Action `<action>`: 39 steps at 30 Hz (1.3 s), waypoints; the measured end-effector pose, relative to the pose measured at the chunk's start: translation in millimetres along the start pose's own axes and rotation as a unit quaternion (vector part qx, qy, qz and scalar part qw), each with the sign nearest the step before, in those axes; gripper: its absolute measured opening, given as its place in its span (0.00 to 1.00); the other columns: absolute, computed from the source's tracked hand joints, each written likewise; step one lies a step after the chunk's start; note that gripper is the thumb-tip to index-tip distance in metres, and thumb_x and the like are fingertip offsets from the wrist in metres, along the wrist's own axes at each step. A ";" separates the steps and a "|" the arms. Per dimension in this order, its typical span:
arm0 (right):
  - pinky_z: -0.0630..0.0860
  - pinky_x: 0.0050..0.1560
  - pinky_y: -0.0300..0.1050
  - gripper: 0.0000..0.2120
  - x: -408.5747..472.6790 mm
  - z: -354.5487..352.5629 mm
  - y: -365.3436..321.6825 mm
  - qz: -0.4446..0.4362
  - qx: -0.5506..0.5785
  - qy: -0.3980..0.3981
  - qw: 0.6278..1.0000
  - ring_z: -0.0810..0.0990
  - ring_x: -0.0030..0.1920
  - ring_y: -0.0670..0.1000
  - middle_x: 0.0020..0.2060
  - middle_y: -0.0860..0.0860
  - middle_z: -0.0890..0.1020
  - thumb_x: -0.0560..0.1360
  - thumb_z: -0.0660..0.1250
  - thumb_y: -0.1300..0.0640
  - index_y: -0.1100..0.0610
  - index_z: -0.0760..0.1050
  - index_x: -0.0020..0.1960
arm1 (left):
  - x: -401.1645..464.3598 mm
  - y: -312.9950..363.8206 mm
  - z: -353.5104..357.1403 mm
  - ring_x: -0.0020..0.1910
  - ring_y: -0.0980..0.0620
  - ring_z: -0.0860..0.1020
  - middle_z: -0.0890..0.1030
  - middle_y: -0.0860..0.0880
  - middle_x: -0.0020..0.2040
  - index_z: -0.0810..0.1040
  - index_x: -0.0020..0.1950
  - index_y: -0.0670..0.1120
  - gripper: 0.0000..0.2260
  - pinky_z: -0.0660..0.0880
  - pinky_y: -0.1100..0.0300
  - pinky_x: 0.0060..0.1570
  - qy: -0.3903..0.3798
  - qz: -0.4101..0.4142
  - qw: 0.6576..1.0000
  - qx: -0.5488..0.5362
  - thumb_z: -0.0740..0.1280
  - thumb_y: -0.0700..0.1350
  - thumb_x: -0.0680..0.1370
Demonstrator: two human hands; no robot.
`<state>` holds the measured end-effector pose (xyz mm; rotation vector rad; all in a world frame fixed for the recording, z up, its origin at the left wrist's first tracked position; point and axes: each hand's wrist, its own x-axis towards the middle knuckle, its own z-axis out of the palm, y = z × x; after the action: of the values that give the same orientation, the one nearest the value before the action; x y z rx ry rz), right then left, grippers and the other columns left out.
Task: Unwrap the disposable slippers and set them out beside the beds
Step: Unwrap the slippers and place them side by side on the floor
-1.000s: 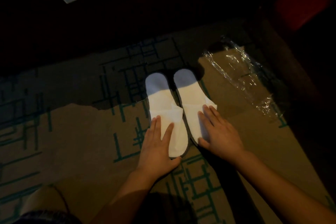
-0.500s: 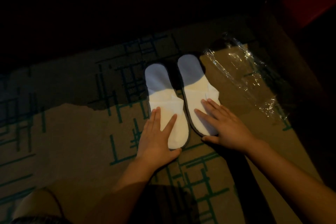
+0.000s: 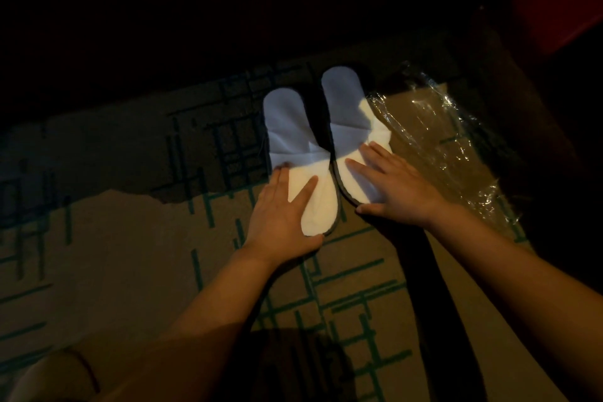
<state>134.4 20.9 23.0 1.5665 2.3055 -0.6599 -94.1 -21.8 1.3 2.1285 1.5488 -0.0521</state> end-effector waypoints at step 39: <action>0.47 0.74 0.52 0.33 5.6 -20.9 15.3 -0.020 -0.038 0.019 0.999 0.44 0.77 0.53 0.77 0.50 0.51 0.74 0.63 0.43 0.47 0.54 0.75 | 15.9 0.4 -7.8 0.73 0.40 0.59 0.59 0.39 0.75 0.63 0.72 0.47 0.30 0.62 0.47 0.69 0.082 -0.001 0.996 -0.019 0.67 0.53 0.72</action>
<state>147.0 40.8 35.0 1.5135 2.3660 -0.5493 -90.2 -4.6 3.2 2.1472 1.6316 0.1532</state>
